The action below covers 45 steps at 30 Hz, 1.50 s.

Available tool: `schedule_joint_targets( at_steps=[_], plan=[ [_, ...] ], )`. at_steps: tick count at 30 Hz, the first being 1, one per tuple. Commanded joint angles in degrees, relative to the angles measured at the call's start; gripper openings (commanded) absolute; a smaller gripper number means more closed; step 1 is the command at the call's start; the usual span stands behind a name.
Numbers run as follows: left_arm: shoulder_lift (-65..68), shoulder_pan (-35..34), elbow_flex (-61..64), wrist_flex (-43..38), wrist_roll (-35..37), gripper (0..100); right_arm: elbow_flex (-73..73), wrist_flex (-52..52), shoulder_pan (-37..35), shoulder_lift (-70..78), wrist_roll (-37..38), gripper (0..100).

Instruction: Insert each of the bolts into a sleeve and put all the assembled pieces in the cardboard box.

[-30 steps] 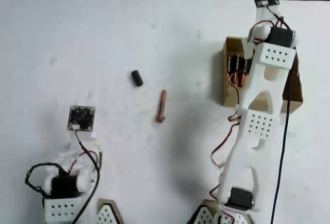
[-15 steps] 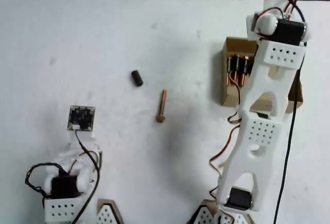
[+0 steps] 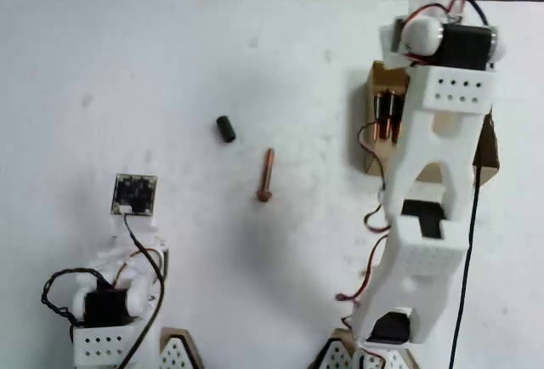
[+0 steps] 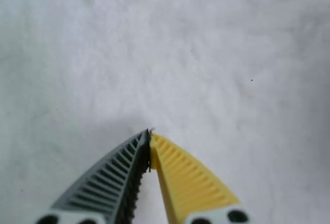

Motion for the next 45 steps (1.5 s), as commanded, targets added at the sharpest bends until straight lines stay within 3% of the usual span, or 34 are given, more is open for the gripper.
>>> schedule_joint_targets(
  at_steps=[1,9,18,26,31,45],
  plan=[
    [0.0,-0.7,-0.1,0.4,-0.3,2,3.5,1.4,-4.4,-7.1,-0.5,1.7],
    [0.0,-0.7,-0.1,0.4,-0.2,2,12.4,1.3,-16.7,-9.5,-0.6,1.8],
    [0.0,-0.7,-0.1,0.4,-0.2,2,13.1,-0.5,-26.9,-0.1,-0.5,1.8],
    [0.0,-0.7,-0.1,0.4,-0.2,2,13.0,-7.2,-31.5,10.1,-0.3,2.1],
    [0.0,-0.7,-0.1,0.4,-0.2,2,13.0,-9.8,-33.6,13.4,-0.2,12.4],
    [0.0,-0.7,-0.1,0.3,-0.2,2,12.9,-16.5,-34.7,22.4,-0.1,16.3]
  ],
)
